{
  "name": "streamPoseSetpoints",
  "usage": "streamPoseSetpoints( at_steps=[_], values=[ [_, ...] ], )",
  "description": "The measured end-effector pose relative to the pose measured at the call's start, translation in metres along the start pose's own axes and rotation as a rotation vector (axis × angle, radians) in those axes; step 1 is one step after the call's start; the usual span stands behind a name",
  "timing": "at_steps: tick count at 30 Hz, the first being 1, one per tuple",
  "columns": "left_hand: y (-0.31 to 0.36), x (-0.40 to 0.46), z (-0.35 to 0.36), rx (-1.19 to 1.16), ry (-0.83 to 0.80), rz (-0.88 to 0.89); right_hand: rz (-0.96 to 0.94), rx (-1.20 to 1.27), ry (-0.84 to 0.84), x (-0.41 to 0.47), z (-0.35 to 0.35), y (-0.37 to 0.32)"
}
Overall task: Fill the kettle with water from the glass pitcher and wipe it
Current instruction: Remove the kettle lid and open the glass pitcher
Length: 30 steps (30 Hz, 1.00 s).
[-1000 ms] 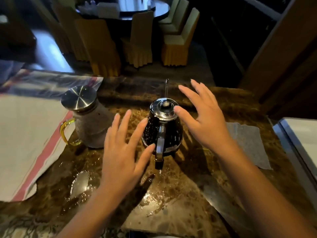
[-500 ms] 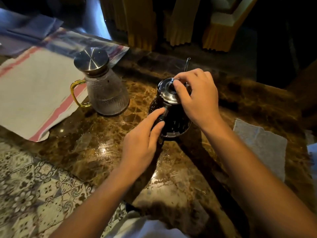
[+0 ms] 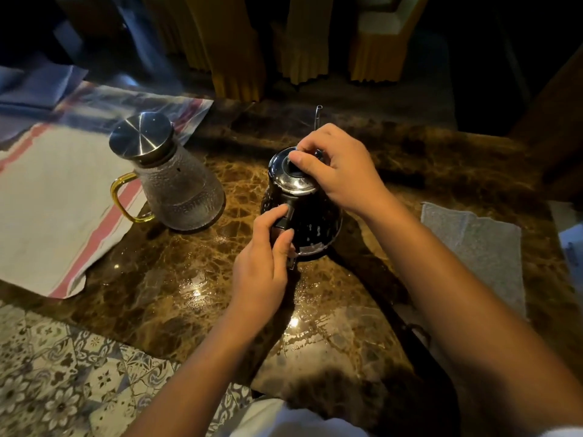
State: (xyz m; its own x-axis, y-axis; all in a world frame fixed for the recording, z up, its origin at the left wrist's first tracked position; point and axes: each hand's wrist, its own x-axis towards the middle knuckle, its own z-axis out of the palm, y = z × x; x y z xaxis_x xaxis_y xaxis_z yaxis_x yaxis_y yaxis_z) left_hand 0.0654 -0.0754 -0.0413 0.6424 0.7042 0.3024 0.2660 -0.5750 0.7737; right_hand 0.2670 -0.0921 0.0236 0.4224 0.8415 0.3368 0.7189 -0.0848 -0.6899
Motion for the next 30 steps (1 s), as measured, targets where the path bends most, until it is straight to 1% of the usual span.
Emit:
streamPoseSetpoints(
  at_steps=[7, 16, 17, 18, 20, 21, 22, 23, 27, 30],
  values=[
    [-0.004, 0.001, 0.0, -0.016, -0.008, 0.008, -0.015, 0.091, 0.024, 0.0, 0.004, 0.003],
    [-0.004, 0.002, 0.001, -0.02, -0.001, 0.029, 0.019, 0.229, -0.094, 0.008, -0.002, 0.008],
    [-0.004, 0.002, 0.001, -0.021, -0.004, 0.029, 0.041, 0.278, -0.086, 0.009, -0.002, 0.007],
    [-0.004, 0.001, 0.0, -0.026, -0.008, 0.028, 0.099, 0.383, -0.052, 0.009, -0.002, 0.008],
    [-0.004, 0.001, 0.0, -0.047, -0.018, 0.022, 0.287, 0.736, 0.064, 0.008, -0.007, 0.008],
    [-0.003, 0.002, 0.0, -0.059, -0.025, 0.02, 0.347, 0.844, 0.117, 0.007, -0.011, 0.01],
    [-0.002, 0.003, 0.0, -0.069, -0.03, 0.02, 0.365, 0.851, 0.15, 0.005, -0.015, 0.013],
    [-0.001, 0.004, 0.0, -0.078, -0.034, 0.021, 0.356, 0.808, 0.155, 0.002, -0.017, 0.015],
    [-0.002, 0.005, 0.001, -0.086, -0.053, 0.03, 0.229, 0.511, 0.131, -0.016, -0.026, 0.011],
    [-0.006, 0.006, -0.001, -0.097, -0.072, 0.046, 0.2, 0.447, 0.138, -0.026, -0.034, 0.001]
  ],
)
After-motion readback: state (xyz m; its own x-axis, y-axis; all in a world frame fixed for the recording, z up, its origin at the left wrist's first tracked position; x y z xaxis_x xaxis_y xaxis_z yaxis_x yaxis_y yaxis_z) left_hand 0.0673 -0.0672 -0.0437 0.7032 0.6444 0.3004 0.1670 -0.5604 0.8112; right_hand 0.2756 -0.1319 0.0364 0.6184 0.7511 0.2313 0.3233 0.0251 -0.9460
